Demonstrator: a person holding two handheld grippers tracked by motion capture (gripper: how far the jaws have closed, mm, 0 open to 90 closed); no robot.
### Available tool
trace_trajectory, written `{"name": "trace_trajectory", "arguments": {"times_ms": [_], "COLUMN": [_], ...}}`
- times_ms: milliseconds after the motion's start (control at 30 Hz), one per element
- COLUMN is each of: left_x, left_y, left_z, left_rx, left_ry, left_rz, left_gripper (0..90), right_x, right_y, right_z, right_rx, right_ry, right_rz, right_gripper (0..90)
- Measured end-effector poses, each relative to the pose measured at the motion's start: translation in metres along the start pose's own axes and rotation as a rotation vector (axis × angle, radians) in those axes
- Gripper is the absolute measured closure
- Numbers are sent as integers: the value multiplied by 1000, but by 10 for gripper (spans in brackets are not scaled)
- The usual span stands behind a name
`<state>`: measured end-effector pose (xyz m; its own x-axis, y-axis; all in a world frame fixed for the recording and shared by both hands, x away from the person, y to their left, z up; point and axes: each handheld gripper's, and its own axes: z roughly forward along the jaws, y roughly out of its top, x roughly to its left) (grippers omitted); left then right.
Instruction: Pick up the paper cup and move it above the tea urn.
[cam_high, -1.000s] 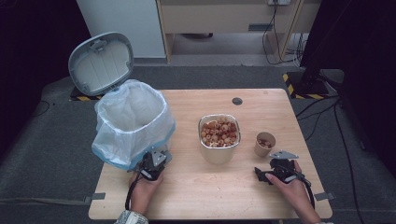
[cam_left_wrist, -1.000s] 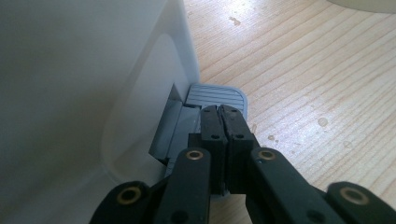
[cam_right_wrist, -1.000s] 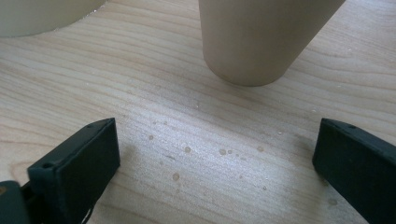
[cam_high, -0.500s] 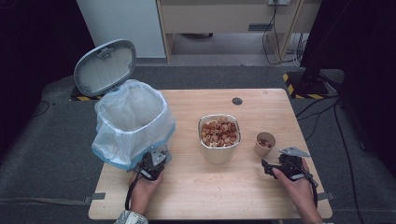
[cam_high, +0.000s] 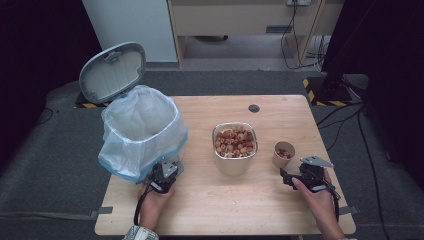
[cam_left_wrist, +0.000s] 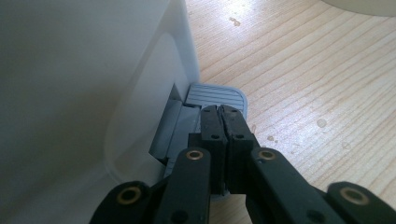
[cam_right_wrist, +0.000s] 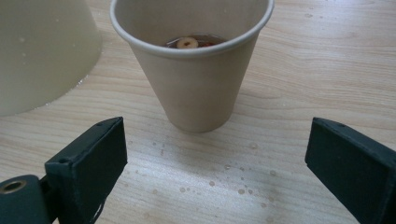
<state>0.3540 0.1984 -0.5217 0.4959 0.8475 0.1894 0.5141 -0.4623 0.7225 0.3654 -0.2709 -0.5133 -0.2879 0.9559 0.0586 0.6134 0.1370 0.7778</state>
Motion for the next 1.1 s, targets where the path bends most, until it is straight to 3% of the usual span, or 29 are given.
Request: {"name": "trace_trajectory", "arguments": {"times_ms": [300,400,767,1100], "left_x": [0,0,0,0], "left_y": [0,0,0,0], "left_z": [0,0,0,0], "left_rx": [-1,-1,-2,-1], "left_ry": [-3,-2,-3,-2], "left_rz": [-7,-6,-7,-5], "left_gripper": [878,878,878,878], "right_x": [0,7,14,8], "right_y": [5,10,22,26], "right_z": [3,6,23,38], "right_rx": [-15,-14,0,-33], "right_ry": [35,44,22,14], "right_rz": [17,16,-8,11], "right_gripper": [45,49,42,66]}}
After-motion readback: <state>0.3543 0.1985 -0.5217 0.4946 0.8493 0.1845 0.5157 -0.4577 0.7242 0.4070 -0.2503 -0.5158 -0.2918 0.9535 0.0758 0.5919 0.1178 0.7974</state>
